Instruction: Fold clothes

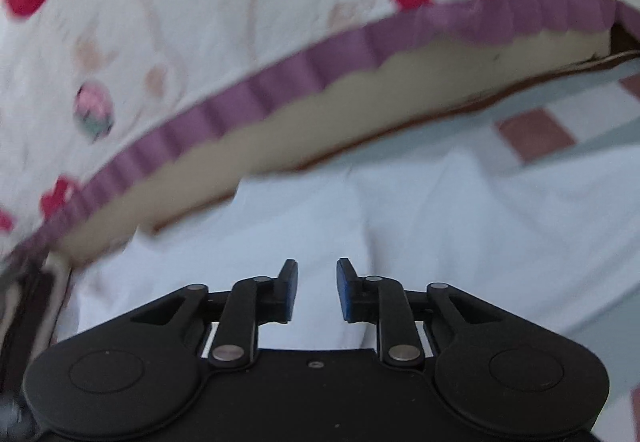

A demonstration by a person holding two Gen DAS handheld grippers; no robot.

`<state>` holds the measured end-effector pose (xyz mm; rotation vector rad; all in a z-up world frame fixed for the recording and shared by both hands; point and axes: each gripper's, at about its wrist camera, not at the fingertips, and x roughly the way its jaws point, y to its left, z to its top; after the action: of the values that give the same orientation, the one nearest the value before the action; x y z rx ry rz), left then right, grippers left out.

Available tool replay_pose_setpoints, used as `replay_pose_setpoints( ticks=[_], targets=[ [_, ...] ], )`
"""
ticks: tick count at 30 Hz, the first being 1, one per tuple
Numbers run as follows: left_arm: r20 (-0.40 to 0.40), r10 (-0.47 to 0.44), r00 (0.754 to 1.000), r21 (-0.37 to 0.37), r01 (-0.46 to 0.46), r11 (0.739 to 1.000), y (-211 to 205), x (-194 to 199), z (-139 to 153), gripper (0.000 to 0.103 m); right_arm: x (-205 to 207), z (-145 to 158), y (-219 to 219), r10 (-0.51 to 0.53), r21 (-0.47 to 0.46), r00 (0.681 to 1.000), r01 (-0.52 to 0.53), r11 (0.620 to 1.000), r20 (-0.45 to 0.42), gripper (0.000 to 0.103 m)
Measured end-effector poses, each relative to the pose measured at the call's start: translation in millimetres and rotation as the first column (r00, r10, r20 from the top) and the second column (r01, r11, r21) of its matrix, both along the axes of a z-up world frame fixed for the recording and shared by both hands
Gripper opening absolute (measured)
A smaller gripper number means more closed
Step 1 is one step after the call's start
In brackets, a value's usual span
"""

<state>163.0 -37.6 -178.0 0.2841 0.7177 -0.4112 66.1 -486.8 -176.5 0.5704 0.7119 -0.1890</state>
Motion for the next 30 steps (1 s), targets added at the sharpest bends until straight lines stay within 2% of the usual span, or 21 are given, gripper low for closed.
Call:
replay_pose_setpoints(
  ticks=[1,3,5,6,7,9,11,14,15,17,19,21,22,23,24,25,27,30],
  targets=[
    [-0.003,0.004,1.0,-0.006,-0.004,1.0,0,0,0,0.008,-1,-3,8,0.011,-0.009,1.0,-0.011,1.0,-0.024,0.044],
    [0.001,0.002,1.0,-0.002,-0.002,1.0,0,-1,0,0.008,1,-14,18,0.004,-0.048,0.995,-0.009,0.999,-0.097,0.054],
    [0.01,-0.004,1.0,0.012,0.004,1.0,-2,-2,-1,0.008,5,-21,27,-0.01,-0.123,0.987,-0.01,0.992,-0.162,0.05],
    [0.014,-0.007,1.0,0.021,0.007,1.0,-3,-3,-2,0.008,7,-19,34,0.008,-0.161,0.985,-0.037,0.986,-0.171,0.038],
    [0.021,-0.012,1.0,0.033,0.011,0.999,-4,-4,-3,0.008,9,-17,40,0.034,-0.196,0.983,-0.069,0.978,-0.18,0.005],
    [0.031,-0.023,0.999,0.052,0.022,0.998,-5,-6,-2,0.008,8,-3,49,0.066,-0.264,0.983,-0.109,0.958,-0.169,0.005],
    [0.029,-0.032,0.999,0.057,0.031,0.998,-4,-8,1,0.008,5,6,50,0.063,-0.289,0.98,-0.117,0.95,-0.189,0.005],
    [0.009,-0.045,0.999,0.046,0.044,0.998,-3,-9,4,0.008,6,-2,54,0.081,-0.339,0.947,-0.191,0.921,-0.312,0.005],
    [0.002,-0.045,0.999,0.05,0.045,0.998,-4,-9,3,0.008,8,-7,57,0.091,-0.355,0.928,-0.228,0.907,-0.362,0.005],
    [-0.009,-0.04,0.999,0.066,0.041,0.997,-6,-9,0,0.007,13,-6,64,0.065,-0.412,0.919,-0.237,0.88,-0.39,0.01],
    [-0.01,-0.029,1.0,0.072,0.03,0.997,-7,-10,-1,0.008,18,5,75,0.009,-0.467,0.922,-0.205,0.86,-0.388,0.025],
    [-0.017,-0.003,1.0,0.071,0.004,0.997,-10,-10,0,0.008,26,27,94,0.038,-0.502,0.941,-0.214,0.838,-0.337,0.034],
    [-0.018,0.009,1.0,0.07,-0.007,0.997,-11,-10,1,0.009,32,40,107,0.094,-0.499,0.95,-0.238,0.833,-0.297,0.045],
    [-0.016,0.017,1.0,0.074,-0.016,0.997,-12,-11,1,0.01,43,53,121,0.17,-0.476,0.949,-0.282,0.833,-0.264,0.05],
    [-0.012,0.025,1.0,0.081,-0.024,0.996,-13,-11,1,0.01,56,68,135,0.251,-0.448,0.94,-0.332,0.83,-0.231,0.056],
    [-0.017,0.039,0.999,0.069,-0.038,0.997,-13,-11,1,0.01,73,79,150,0.336,-0.4,0.918,-0.394,0.827,-0.209,0.057],
    [-0.039,0.07,0.997,0.026,-0.069,0.997,-8,-9,3,0.01,125,95,182,0.495,-0.245,0.849,-0.528,0.813,-0.187,0.058],
    [-0.073,0.066,0.995,-0.057,-0.07,0.996,0,-5,8,0.01,209,107,238,0.669,-0.018,0.723,-0.682,0.732,-0.174,0.058]
  ],
)
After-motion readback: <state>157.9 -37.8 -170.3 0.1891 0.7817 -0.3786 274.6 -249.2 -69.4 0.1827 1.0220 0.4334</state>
